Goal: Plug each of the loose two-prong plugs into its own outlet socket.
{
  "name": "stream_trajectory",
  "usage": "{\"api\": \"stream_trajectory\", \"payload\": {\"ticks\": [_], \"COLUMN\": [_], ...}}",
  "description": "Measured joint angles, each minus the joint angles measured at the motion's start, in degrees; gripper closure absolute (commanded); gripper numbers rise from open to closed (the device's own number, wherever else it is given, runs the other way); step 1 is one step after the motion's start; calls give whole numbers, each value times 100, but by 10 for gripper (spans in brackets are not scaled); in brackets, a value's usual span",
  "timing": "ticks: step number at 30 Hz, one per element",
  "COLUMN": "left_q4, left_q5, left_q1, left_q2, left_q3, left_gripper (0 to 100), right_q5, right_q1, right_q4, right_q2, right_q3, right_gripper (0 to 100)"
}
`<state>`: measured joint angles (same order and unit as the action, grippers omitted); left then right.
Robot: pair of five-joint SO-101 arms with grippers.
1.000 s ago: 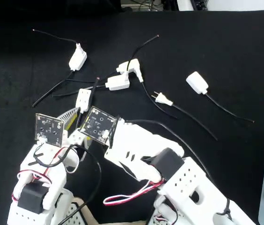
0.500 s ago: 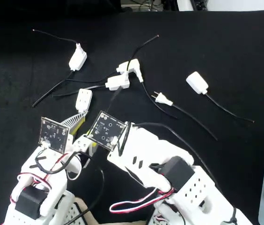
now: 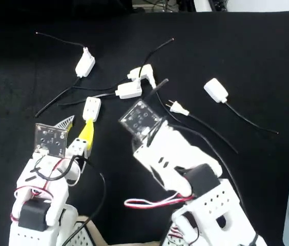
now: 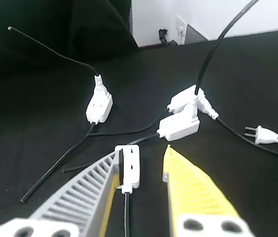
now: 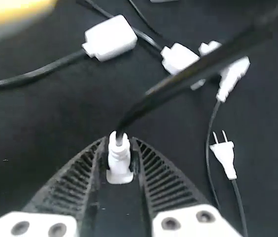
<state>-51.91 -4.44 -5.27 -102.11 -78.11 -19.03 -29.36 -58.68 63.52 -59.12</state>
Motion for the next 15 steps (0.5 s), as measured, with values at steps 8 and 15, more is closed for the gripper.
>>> {"api": "stream_trajectory", "payload": {"ticks": [8, 15], "left_q4": [334, 387], "left_q5": [-88, -97], "left_q1": [316, 571], "left_q2": [2171, 5099], "left_q3": [695, 2215], "left_gripper": [756, 673], "right_q5": [9, 9], "right_q1": [255, 255], "right_q4": [220, 220], "right_q2": [0, 0], "right_q3": [-149, -149], "right_gripper": [986, 986]}}
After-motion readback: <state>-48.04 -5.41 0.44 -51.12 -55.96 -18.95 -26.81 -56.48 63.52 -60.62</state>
